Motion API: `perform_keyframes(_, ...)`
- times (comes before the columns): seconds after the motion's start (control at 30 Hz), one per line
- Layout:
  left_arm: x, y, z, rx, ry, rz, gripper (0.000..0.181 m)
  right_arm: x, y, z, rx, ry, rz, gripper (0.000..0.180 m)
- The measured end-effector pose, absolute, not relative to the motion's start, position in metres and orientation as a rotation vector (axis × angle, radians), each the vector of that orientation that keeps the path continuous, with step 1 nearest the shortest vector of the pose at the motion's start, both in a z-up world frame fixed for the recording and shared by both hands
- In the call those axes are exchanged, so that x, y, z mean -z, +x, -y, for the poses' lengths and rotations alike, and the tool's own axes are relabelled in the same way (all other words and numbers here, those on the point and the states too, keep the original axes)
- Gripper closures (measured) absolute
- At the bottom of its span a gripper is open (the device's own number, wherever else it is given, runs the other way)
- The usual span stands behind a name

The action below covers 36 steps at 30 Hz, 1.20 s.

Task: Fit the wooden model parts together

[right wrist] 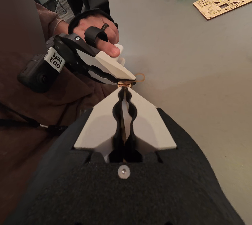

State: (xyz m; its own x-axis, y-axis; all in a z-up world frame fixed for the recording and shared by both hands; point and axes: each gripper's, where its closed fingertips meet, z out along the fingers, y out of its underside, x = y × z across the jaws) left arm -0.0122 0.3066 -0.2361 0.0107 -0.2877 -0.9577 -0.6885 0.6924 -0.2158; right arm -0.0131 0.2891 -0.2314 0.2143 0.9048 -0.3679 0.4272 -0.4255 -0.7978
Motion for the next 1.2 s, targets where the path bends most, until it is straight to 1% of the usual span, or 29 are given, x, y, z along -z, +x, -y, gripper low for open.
perform_keyframes(0.2, 0.243, -0.010, -0.308, -0.301, -0.933, -1.582, 0.176, 0.236, -0.011, -0.291, -1.102, -1.982, 1.232, 0.180)
perform_keyframes(0.4, 0.247, -0.010, -0.311, -0.355, -0.913, -1.598, 0.176, 0.239, -0.009, -0.295, -1.044, -1.981, 1.241, 0.180)
perform_keyframes(0.5, 0.247, -0.010, -0.310, -0.349, -0.912, -1.599, 0.176, 0.234, -0.006, -0.292, -1.087, -1.963, 1.251, 0.170)
perform_keyframes(0.8, 0.245, -0.011, -0.310, -0.331, -0.915, -1.591, 0.176, 0.246, -0.007, -0.290, -0.966, -1.950, 1.340, 0.178)
perform_keyframes(1.2, 0.246, -0.011, -0.310, -0.339, -0.906, -1.600, 0.177, 0.245, -0.006, -0.292, -0.903, -1.943, 1.361, 0.179)
